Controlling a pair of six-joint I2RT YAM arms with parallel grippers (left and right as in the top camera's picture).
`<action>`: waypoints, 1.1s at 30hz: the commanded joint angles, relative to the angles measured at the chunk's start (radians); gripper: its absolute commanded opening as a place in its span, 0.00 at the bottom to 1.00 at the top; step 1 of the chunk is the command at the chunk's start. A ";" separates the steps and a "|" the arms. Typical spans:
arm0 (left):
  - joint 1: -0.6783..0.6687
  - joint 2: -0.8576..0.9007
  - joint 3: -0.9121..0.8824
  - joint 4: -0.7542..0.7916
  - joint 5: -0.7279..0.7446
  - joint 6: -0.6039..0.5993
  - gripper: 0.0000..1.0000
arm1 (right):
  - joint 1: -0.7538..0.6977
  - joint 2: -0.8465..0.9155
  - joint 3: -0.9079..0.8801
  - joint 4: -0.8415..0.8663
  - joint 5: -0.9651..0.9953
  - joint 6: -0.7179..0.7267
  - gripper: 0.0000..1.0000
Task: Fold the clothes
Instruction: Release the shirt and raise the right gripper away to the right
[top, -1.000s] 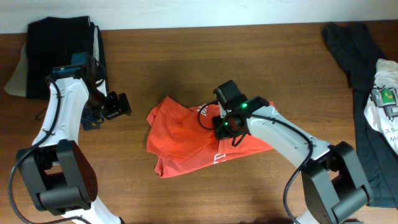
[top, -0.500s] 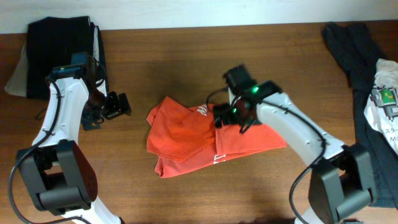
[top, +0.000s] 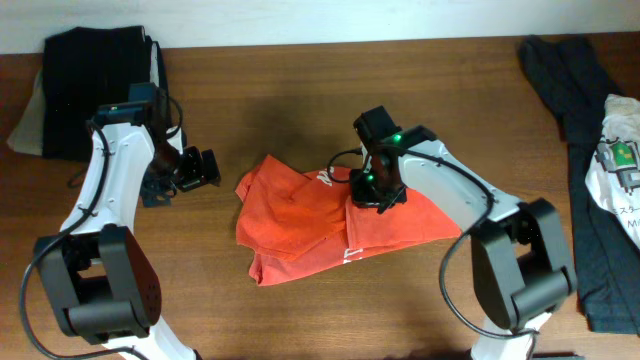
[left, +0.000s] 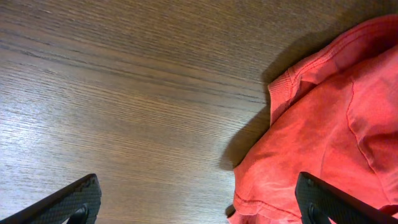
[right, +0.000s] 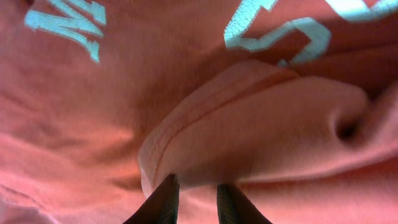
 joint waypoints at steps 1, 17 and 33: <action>-0.002 -0.023 0.015 0.002 0.007 0.020 1.00 | 0.005 0.045 -0.006 0.067 -0.013 0.018 0.25; -0.002 -0.023 -0.201 0.161 0.232 0.100 1.00 | -0.176 -0.036 0.493 -0.346 0.263 -0.072 0.99; -0.039 -0.012 -0.566 0.518 0.575 0.147 1.00 | -0.578 -0.031 0.533 -0.515 0.055 -0.177 0.99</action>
